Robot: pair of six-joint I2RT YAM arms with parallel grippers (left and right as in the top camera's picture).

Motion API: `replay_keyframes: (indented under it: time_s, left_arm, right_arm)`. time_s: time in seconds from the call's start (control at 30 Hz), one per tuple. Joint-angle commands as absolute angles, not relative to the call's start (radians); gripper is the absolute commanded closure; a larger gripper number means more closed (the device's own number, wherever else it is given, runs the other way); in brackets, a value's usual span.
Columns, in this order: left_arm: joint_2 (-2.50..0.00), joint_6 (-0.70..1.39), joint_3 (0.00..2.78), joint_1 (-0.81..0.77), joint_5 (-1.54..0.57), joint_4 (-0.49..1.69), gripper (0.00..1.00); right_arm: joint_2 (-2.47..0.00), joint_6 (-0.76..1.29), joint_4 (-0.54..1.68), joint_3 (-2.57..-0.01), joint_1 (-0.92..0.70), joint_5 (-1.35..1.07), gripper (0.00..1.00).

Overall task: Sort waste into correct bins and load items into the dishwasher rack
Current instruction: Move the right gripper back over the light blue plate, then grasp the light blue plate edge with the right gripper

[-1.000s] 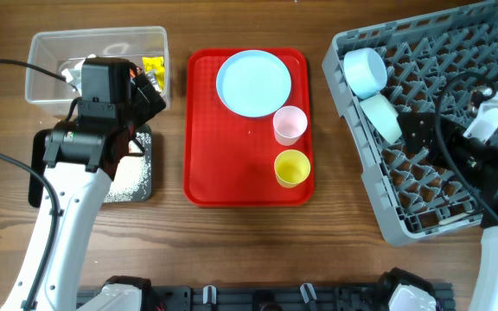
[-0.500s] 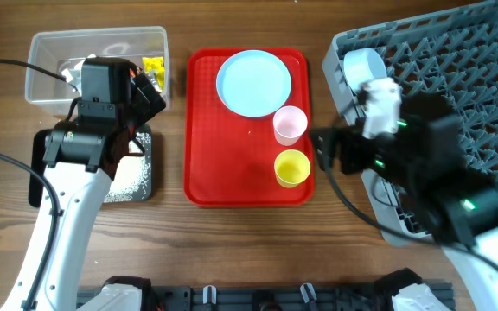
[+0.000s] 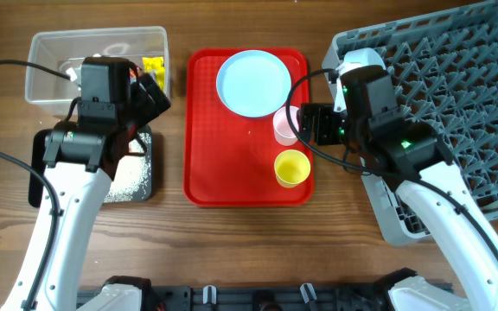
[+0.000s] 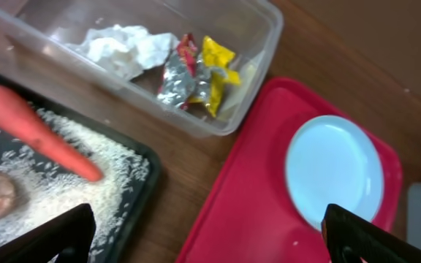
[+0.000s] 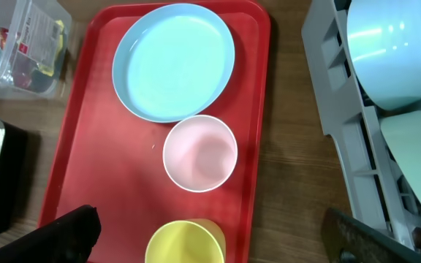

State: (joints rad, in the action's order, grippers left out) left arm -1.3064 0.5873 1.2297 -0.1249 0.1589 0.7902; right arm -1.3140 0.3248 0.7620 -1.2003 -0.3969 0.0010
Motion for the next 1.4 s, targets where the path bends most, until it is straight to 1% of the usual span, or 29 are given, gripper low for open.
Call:
replay_keyframes:
  time_s: [0.0, 0.07, 0.13, 0.17, 0.2, 0.27, 0.37, 0.4, 0.5, 0.53, 0.67, 0.73, 0.8, 0.87, 0.9, 0.97, 1.0, 1.1, 1.3, 1.37]
  left_arm:
    - [-1.337, 0.519, 1.233, -0.120, 0.015, 0.687, 0.15]
    - [-1.408, 0.452, 1.233, -0.121, -0.124, 0.598, 0.16]
    - [-1.454, 0.461, 1.233, -0.121, -0.128, 0.590, 0.17]
    - [-1.472, 0.472, 1.233, -0.121, -0.133, 0.595, 0.16]
    - [-1.489, 0.479, 1.233, -0.121, -0.141, 0.609, 0.14]
    - [-1.495, 0.479, 1.233, -0.121, -0.142, 0.640, 0.10]
    - [-1.494, 0.478, 1.233, -0.121, -0.141, 0.694, 0.00]
    - [-1.494, 0.478, 1.233, -0.121, -0.141, 0.714, 0.00]
    - [-1.494, 0.478, 1.233, -0.121, -0.138, 0.758, 0.00]
    - [-1.494, 0.478, 1.233, -0.121, -0.137, 0.772, 0.00]
    - [-1.494, 0.478, 1.232, -0.121, -0.129, 0.813, 0.00]
    - [-1.494, 0.478, 1.232, -0.121, -0.122, 0.817, 0.00]
    - [-1.494, 0.478, 1.232, -0.121, -0.122, 0.815, 0.00]
    - [-1.494, 0.478, 1.232, -0.121, -0.122, 0.817, 0.00]
    - [-1.494, 0.478, 1.232, -0.121, -0.122, 0.817, 0.00]
    - [-1.494, 0.478, 1.232, -0.121, -0.122, 0.827, 0.00]
    - [-1.494, 0.478, 1.232, -0.121, -0.122, 0.830, 0.00]
    - [-1.494, 0.478, 1.232, -0.121, -0.122, 0.833, 0.00]
    - [-1.494, 0.478, 1.232, -0.121, -0.122, 0.833, 0.00]
    - [-1.494, 0.478, 1.232, -0.121, -0.122, 0.833, 0.00]
  right_arm:
    - [-1.309, 0.327, 0.764, -1.229, -0.397, -0.001, 0.00]
    - [-1.309, 0.317, 0.748, -1.231, -0.397, -0.001, 0.00]
    - [-1.309, 0.318, 0.720, -1.238, -0.397, -0.001, 0.00]
    - [-1.309, 0.313, 0.688, -1.251, -0.397, -0.001, 0.00]
    - [-1.314, 0.306, 0.654, -1.277, -0.393, -0.004, 0.05]
    - [-1.365, 0.262, 0.640, -1.406, -0.387, -0.041, 0.07]
    - [-1.559, 0.193, 0.707, -1.709, -0.386, -0.047, 0.06]
    - [-1.653, 0.176, 0.758, -1.831, -0.386, -0.054, 0.06]
    - [-1.855, 0.173, 0.852, -2.028, -0.380, -0.054, 0.05]
    - [-1.915, 0.181, 0.866, -2.057, -0.374, -0.053, 0.05]
    - [-2.071, 0.220, 0.877, -2.062, -0.337, -0.103, 0.10]
    - [-2.139, 0.205, 0.876, -2.062, -0.318, -0.159, 0.19]
    - [-2.191, 0.194, 0.878, -2.062, -0.311, -0.157, 0.31]
    - [-2.236, 0.185, 0.876, -2.062, -0.309, -0.155, 0.38]
    - [-2.270, 0.186, 0.875, -2.062, -0.309, -0.156, 0.46]
    - [-2.307, 0.184, 0.872, -2.061, -0.309, -0.156, 0.57]
    - [-2.330, 0.183, 0.870, -2.061, -0.309, -0.156, 0.60]
    - [-2.387, 0.184, 0.868, -2.061, -0.309, -0.156, 0.63]
    - [-2.460, 0.187, 0.849, -2.057, -0.310, -0.159, 0.65]
    - [-2.474, 0.195, 0.845, -2.055, -0.314, -0.159, 0.68]
